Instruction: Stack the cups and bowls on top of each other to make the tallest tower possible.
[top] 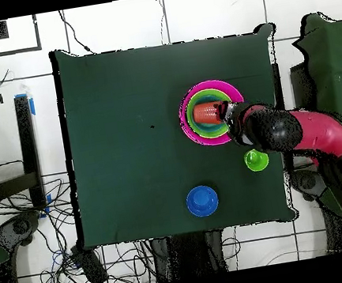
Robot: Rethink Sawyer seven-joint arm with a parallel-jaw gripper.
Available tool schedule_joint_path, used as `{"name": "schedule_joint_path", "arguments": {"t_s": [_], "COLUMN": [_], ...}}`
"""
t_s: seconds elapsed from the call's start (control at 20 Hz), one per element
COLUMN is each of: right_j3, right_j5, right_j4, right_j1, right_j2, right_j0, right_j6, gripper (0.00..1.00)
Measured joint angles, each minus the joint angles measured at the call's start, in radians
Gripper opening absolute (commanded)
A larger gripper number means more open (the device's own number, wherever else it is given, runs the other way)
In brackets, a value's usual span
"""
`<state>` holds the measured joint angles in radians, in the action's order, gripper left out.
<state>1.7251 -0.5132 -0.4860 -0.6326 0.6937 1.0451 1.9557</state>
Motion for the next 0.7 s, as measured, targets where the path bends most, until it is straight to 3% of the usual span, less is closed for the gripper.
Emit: {"name": "schedule_joint_path", "arguments": {"t_s": [0.7], "right_j3": [-0.001], "right_j5": [0.0], "right_j4": [-0.01], "right_j1": [0.028], "right_j2": [0.014], "right_j0": [-0.01], "right_j6": [0.0], "gripper": [1.0]}}
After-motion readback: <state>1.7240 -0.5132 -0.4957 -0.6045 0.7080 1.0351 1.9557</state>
